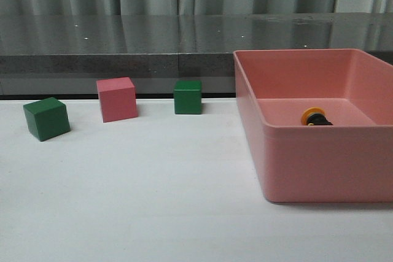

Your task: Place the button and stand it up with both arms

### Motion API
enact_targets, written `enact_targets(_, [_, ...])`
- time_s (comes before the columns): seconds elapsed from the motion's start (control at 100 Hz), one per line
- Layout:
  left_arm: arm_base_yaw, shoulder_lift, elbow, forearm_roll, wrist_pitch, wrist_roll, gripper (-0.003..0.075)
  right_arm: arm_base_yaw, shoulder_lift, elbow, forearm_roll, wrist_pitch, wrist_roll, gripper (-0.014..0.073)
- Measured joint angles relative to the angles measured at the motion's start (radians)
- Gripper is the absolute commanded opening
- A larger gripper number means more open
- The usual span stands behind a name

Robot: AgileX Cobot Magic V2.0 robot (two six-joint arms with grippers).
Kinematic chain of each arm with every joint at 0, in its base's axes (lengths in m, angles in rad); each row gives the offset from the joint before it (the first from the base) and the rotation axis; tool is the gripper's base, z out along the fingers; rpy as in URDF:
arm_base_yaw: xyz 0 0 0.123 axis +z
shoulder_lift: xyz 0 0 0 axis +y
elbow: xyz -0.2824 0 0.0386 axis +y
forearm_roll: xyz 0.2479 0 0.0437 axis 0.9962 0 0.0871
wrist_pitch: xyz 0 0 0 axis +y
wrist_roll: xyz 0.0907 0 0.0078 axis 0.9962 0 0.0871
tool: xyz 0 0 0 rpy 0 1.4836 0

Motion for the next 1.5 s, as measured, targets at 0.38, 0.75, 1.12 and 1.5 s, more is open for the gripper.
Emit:
enact_targets(0.38, [0.0, 0.0, 0.0, 0.0, 0.0, 0.0, -0.002, 0.0, 0.478, -0.278, 0.066, 0.112, -0.044, 0.0206])
enact_targets(0.75, [0.0, 0.0, 0.0, 0.0, 0.0, 0.0, -0.0019, 0.044, 0.707, -0.335, 0.101, 0.052, -0.135, 0.0615])
enact_targets(1.12, [0.0, 0.0, 0.0, 0.0, 0.0, 0.0, -0.0019, 0.144, 1.029, -0.477, 0.12, 0.024, -0.15, 0.0615])
enact_targets(1.5, [0.0, 0.0, 0.0, 0.0, 0.0, 0.0, -0.0019, 0.144, 1.279, -0.5, 0.12, -0.038, -0.15, 0.0615])
